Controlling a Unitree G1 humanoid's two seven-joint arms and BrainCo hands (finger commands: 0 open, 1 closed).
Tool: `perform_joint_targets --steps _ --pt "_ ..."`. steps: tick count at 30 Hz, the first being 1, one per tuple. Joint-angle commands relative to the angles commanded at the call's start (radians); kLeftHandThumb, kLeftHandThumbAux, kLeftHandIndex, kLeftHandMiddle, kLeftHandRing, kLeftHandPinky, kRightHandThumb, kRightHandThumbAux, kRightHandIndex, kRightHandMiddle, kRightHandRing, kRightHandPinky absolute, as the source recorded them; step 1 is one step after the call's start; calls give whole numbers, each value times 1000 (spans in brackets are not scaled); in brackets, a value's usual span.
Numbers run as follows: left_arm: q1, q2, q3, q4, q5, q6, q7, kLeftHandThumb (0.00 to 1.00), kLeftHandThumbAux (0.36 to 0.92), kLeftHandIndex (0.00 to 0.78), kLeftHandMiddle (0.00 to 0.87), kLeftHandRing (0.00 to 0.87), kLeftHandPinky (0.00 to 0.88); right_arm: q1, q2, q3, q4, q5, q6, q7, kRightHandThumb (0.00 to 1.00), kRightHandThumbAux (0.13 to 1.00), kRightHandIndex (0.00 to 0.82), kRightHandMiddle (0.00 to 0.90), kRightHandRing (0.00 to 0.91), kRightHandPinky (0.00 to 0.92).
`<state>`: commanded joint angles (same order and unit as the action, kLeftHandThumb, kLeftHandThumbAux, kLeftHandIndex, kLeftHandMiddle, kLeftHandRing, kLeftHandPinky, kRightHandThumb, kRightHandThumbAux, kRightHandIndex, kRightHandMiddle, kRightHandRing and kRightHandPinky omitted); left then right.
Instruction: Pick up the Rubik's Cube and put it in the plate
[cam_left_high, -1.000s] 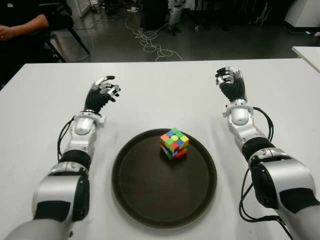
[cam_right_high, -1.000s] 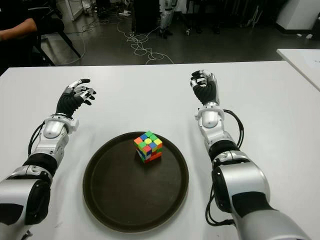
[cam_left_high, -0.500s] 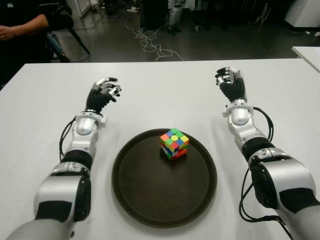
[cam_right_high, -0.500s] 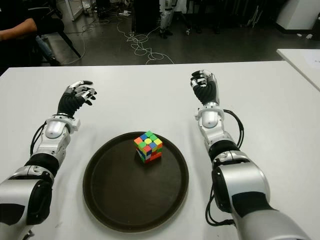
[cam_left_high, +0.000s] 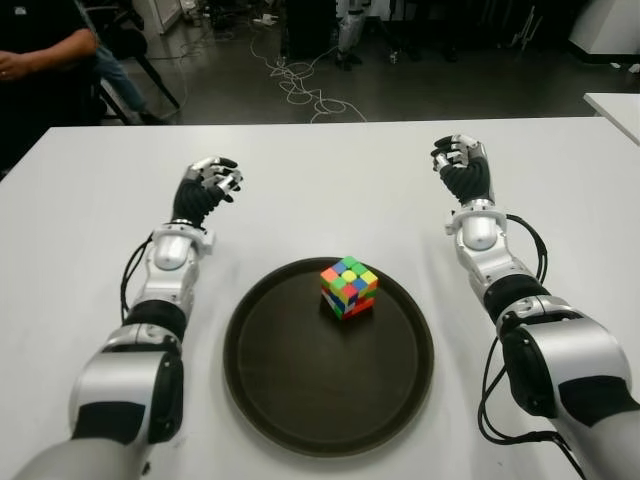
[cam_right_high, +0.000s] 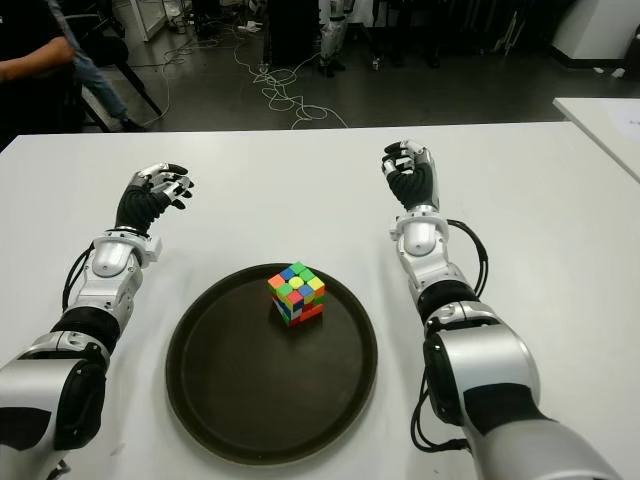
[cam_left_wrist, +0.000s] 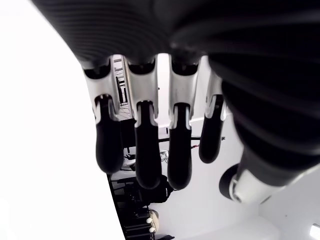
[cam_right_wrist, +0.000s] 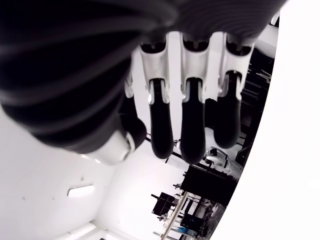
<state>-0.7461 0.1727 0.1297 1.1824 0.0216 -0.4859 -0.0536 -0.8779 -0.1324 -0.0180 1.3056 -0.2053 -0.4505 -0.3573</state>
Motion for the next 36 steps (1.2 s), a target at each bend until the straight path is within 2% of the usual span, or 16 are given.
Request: perform_joint_targets --steps 22,36 --pt "3 -2 9 10 -10 -19 -22 835 675 411 461 464 498 2 1 4 -2 -5 -2 -12 689 729 412 463 503 554" --pt "0 -1 7 12 -5 -12 -12 832 678 393 472 472 520 2 3 -5 -3 7 -17 9 696 728 418 521 535 558"
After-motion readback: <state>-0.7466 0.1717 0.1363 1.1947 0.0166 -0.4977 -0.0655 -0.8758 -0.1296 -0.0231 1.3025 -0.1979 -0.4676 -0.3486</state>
